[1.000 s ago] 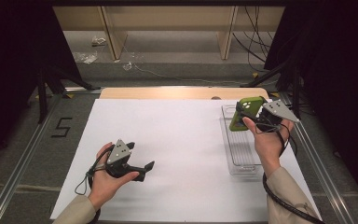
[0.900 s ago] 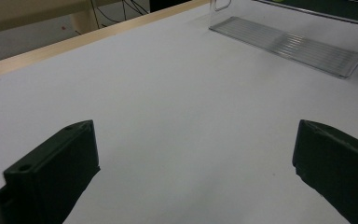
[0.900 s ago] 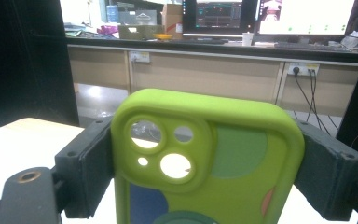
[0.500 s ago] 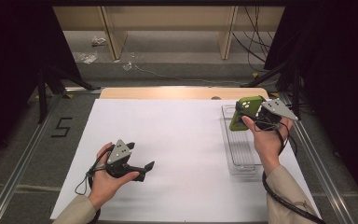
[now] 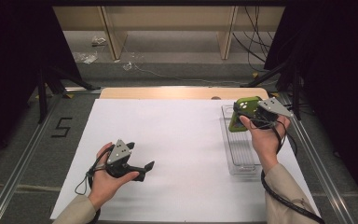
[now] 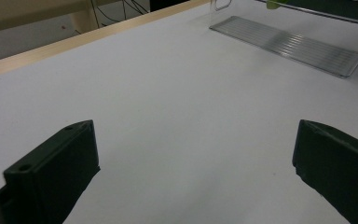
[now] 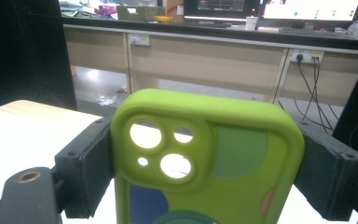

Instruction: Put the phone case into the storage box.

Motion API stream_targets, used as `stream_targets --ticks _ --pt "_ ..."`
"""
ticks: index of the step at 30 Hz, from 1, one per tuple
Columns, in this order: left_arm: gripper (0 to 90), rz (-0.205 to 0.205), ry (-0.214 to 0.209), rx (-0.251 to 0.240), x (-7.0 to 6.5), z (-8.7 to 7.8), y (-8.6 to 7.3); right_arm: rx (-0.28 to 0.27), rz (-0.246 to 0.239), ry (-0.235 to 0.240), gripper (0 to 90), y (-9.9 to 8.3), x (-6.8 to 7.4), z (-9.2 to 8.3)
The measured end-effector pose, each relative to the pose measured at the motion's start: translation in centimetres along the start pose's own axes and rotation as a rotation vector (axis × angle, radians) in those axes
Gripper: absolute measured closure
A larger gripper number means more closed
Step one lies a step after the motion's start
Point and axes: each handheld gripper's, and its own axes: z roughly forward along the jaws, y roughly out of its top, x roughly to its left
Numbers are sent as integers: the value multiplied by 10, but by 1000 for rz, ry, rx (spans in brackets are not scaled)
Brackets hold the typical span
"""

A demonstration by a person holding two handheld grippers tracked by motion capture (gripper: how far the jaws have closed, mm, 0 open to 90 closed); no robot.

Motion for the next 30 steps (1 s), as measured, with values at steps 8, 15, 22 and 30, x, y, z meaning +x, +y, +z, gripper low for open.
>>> stream_targets --ticks 8,15,22,30 --pt "0 -2 0 -2 0 0 0 4 -4 1 165 0 0 4" --pt "0 -2 -1 1 0 0 0 7 -6 0 165 0 0 7" --pt "0 -2 -2 2 0 0 0 15 -7 -3 165 0 -2 10" --pt "0 -2 -2 1 0 1 0 26 -11 -7 165 -2 -3 15"
